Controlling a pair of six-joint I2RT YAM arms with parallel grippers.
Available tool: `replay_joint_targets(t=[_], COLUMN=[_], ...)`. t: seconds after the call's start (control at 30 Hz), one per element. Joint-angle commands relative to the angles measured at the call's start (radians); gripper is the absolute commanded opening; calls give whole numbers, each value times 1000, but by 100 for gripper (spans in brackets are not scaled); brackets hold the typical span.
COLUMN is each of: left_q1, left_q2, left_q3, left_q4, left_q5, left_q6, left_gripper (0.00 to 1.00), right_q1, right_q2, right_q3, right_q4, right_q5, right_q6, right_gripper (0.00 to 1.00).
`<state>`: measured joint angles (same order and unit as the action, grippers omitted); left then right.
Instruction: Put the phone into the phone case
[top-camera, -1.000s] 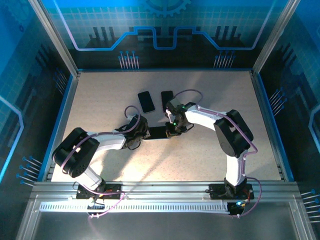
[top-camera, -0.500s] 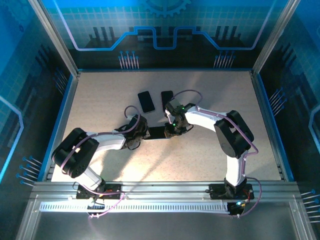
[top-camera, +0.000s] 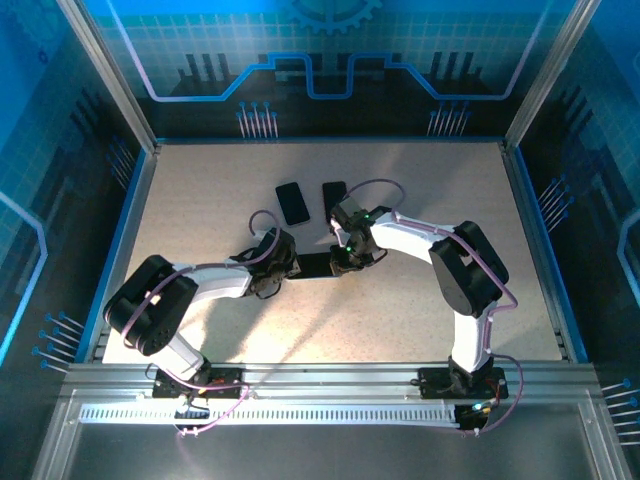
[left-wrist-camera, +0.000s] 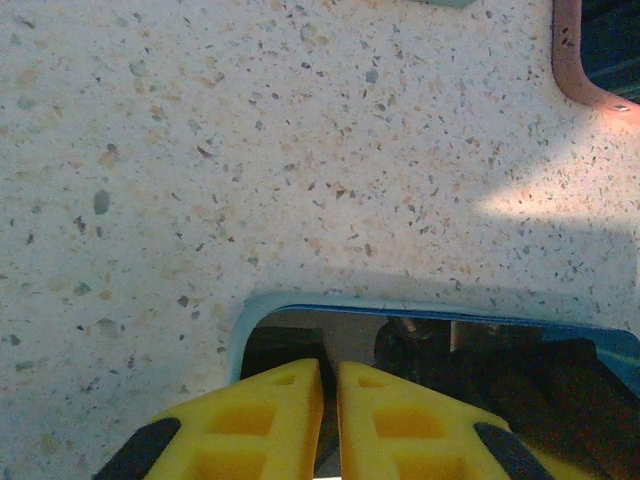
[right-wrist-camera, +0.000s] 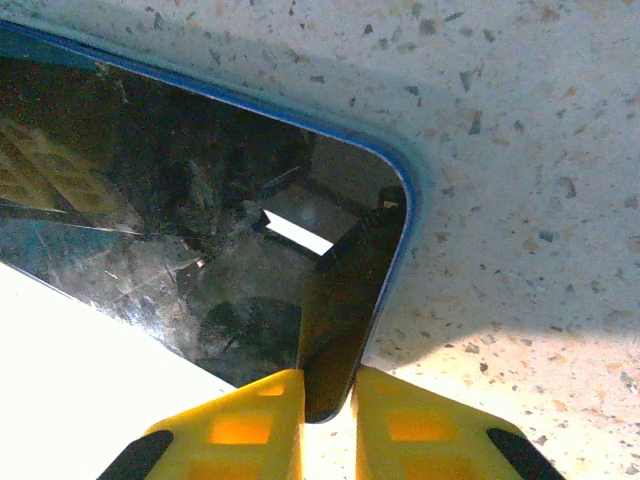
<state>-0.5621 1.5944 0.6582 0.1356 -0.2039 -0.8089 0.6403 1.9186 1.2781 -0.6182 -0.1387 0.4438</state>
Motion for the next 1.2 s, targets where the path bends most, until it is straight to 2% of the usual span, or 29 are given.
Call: replay_joint_targets(t=[0.0, 0.37, 0.63, 0.9, 1.17], left_q1=[12, 11, 11, 11, 11], left_q2=[35, 35, 36, 48, 83], left_q3=[-5, -8, -12, -24, -32], left_q4=[-110, -105, -105, -93, -69], left_q5=[-5, -2, -2, -2, 17], left_q6=[24, 22, 21, 16, 2], left_gripper=[15, 15, 15, 15, 15], right_q1=[9, 9, 11, 39, 99], right_q2=[15, -3, 20, 98, 202], right_q3=[-29, -35, -57, -92, -51], right_q4=[-12, -14, -2, 19, -54], right_q5=[1, 4, -13, 21, 97], right_q6=[-1, 7, 12, 8, -31], right_gripper=[18, 16, 0, 0, 0])
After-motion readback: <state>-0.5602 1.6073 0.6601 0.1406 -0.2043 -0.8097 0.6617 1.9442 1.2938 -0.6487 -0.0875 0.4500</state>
